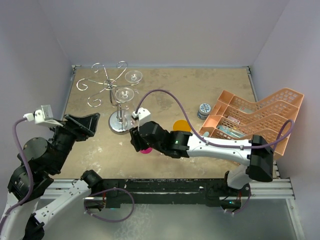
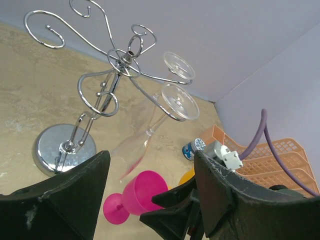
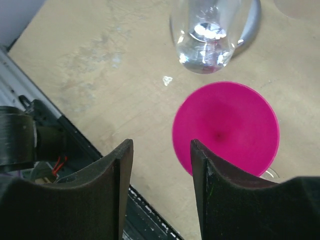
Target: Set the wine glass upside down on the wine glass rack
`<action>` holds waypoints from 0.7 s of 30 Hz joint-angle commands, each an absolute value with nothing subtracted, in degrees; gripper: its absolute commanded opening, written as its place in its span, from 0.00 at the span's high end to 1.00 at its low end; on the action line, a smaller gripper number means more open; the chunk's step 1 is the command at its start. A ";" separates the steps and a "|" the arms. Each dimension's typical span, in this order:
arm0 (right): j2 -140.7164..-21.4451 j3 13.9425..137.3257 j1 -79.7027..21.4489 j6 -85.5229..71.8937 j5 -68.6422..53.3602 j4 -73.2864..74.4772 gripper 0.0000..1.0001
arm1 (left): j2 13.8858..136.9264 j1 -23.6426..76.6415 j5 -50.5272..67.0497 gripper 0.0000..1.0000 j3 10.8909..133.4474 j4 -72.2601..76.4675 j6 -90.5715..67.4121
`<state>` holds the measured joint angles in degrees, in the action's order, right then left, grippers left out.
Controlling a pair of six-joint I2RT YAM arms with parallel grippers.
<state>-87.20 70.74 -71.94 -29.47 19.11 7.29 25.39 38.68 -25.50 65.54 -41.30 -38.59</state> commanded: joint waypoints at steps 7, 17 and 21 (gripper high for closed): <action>-89.77 71.37 -72.14 -32.84 24.60 6.53 0.54 | 24.75 38.67 -28.42 0.35 68.47 -42.62 -38.97; -91.56 70.30 -72.13 -29.79 20.23 3.39 0.74 | 25.58 38.67 -28.85 0.35 70.17 -42.51 -38.72; -91.49 69.74 -72.09 -28.77 21.58 3.31 0.93 | 25.52 38.67 -28.83 0.35 70.95 -42.54 -39.06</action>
<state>-92.49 70.30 -71.96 -30.48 21.02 5.98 24.99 38.68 -28.23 68.75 -43.42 -38.52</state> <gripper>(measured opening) 0.163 0.653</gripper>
